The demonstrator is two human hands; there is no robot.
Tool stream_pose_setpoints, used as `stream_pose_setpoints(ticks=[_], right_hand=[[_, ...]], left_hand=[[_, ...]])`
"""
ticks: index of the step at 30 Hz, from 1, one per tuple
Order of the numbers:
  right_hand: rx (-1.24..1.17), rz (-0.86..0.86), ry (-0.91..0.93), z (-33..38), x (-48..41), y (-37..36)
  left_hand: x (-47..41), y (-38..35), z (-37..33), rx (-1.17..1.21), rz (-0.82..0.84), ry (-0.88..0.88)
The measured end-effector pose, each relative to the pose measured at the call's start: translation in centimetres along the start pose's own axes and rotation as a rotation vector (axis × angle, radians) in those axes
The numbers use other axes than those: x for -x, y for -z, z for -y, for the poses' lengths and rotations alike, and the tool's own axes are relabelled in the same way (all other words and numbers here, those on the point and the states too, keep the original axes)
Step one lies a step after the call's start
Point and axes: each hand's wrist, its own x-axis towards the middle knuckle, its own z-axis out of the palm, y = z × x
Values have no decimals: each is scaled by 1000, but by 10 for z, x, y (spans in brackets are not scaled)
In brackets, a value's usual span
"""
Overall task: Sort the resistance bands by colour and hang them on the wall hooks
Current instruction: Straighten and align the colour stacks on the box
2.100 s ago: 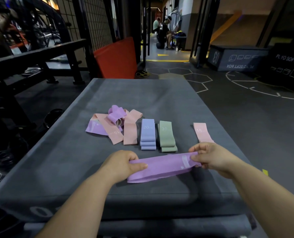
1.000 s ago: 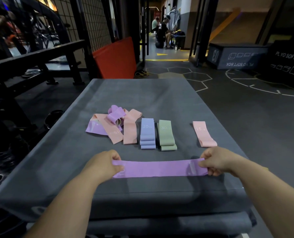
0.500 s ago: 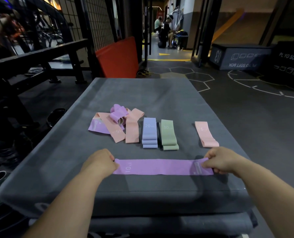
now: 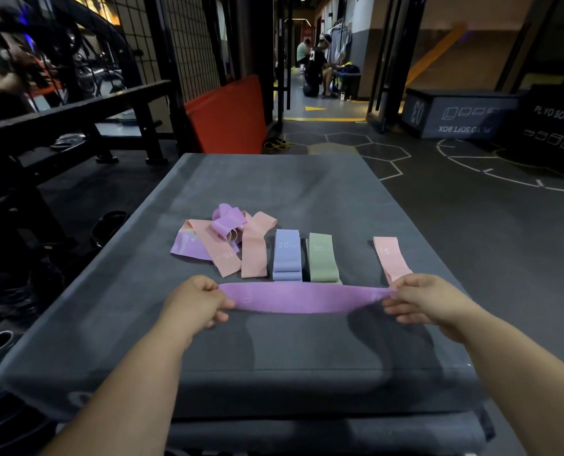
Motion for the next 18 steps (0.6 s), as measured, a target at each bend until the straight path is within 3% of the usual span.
stream_pose_setpoints(ticks=[5, 11, 18], right_hand=[[-56, -34, 38, -2, 1, 0], [296, -20, 100, -8, -1, -12], [468, 98, 112, -8, 2, -15]], left_hand=[[1, 6, 0, 68, -17, 18], [8, 12, 6, -320, -159, -41], [16, 17, 3, -538, -120, 9]])
